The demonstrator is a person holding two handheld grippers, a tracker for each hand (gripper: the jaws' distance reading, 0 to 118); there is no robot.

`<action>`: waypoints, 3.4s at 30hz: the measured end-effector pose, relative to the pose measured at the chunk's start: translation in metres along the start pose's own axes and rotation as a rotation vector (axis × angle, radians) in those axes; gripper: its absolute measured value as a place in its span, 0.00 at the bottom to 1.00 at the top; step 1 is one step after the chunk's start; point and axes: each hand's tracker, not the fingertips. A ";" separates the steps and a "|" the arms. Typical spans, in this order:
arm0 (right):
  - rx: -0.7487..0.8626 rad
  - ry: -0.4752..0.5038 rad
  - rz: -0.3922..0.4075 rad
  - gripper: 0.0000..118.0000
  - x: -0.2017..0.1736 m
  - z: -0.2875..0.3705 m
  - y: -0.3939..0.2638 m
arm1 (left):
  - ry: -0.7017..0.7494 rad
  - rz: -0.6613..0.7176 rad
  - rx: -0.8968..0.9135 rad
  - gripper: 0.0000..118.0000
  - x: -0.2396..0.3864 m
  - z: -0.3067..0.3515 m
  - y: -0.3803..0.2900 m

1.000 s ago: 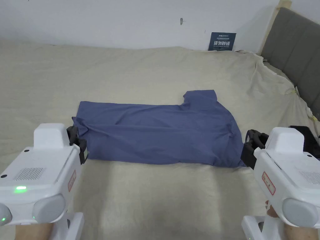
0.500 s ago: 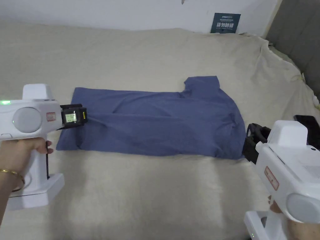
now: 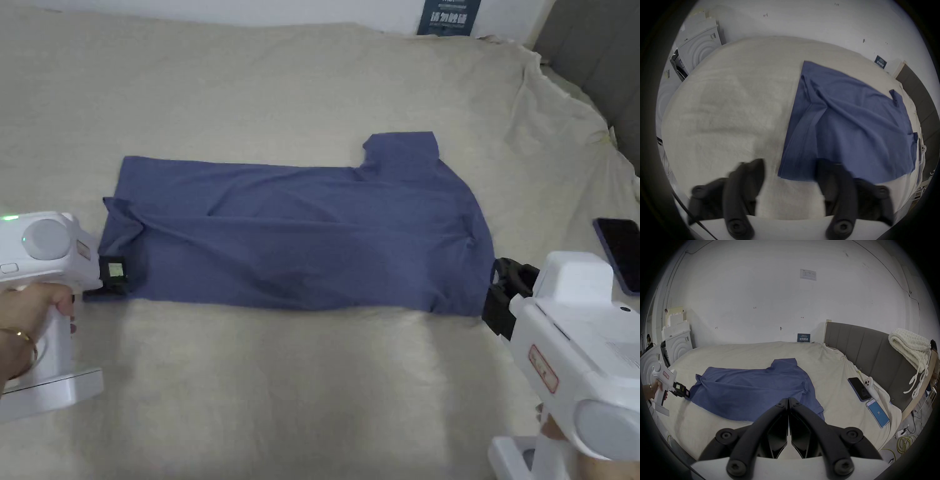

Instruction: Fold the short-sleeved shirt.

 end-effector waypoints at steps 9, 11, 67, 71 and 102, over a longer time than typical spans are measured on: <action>-0.024 0.000 0.011 0.00 -0.001 0.002 -0.003 | -0.043 0.014 0.017 0.02 0.000 0.005 -0.003; -0.026 0.001 0.008 0.00 0.000 0.003 0.002 | -0.038 -0.006 0.092 0.02 -0.001 0.018 -0.004; -0.667 0.063 -0.284 0.06 0.130 -0.026 -0.026 | -0.058 0.079 0.056 0.02 -0.064 0.100 -0.131; -0.705 0.012 -0.273 0.06 0.118 -0.028 -0.072 | -0.028 0.077 0.020 0.08 -0.058 0.078 -0.161; 0.199 -0.035 -0.106 0.03 0.043 0.061 0.023 | -0.046 -0.092 0.833 0.00 0.014 0.175 -0.124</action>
